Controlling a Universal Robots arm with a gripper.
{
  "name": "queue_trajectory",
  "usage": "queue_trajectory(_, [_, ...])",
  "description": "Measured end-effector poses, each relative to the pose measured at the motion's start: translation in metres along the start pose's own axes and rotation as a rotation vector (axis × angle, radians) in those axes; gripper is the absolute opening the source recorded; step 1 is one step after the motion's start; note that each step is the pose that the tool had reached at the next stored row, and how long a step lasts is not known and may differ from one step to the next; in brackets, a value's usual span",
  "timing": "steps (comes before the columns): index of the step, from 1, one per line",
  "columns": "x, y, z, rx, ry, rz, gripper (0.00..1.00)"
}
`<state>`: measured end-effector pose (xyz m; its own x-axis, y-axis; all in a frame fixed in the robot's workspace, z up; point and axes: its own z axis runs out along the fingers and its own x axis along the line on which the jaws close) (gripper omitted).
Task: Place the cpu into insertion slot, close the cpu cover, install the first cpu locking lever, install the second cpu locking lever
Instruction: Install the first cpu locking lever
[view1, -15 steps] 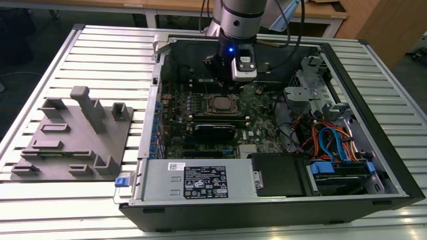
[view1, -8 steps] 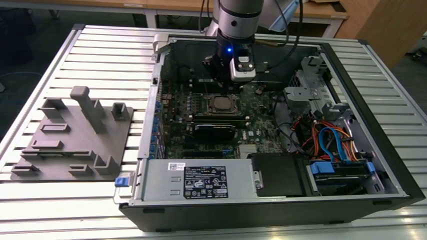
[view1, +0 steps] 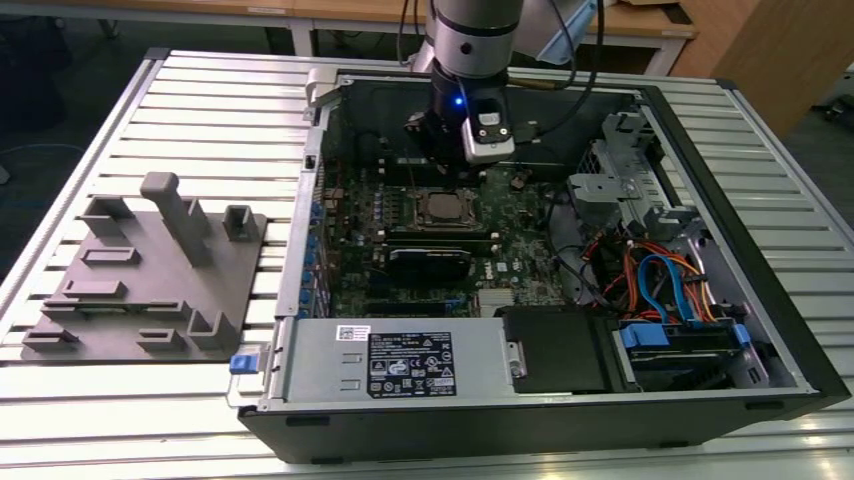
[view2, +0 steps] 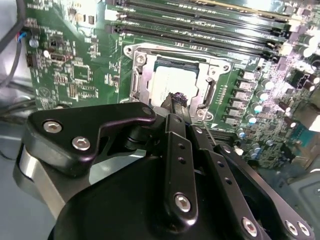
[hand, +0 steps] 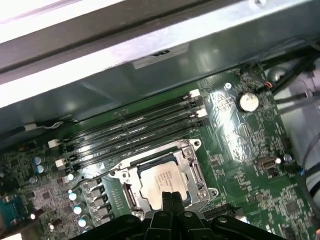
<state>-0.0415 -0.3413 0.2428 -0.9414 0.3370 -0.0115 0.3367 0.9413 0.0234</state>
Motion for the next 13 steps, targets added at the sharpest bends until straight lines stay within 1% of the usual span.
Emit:
queue_trajectory(5, [0.0, 0.0, 0.0005, -0.0076, 0.0043, -0.074, 0.1])
queue_trajectory(9, [0.0002, -0.0001, 0.0009, -0.0097, 0.006, -0.123, 0.1])
queue_trajectory(13, [0.0004, -0.0001, 0.001, -0.0099, 0.008, -0.169, 0.1])
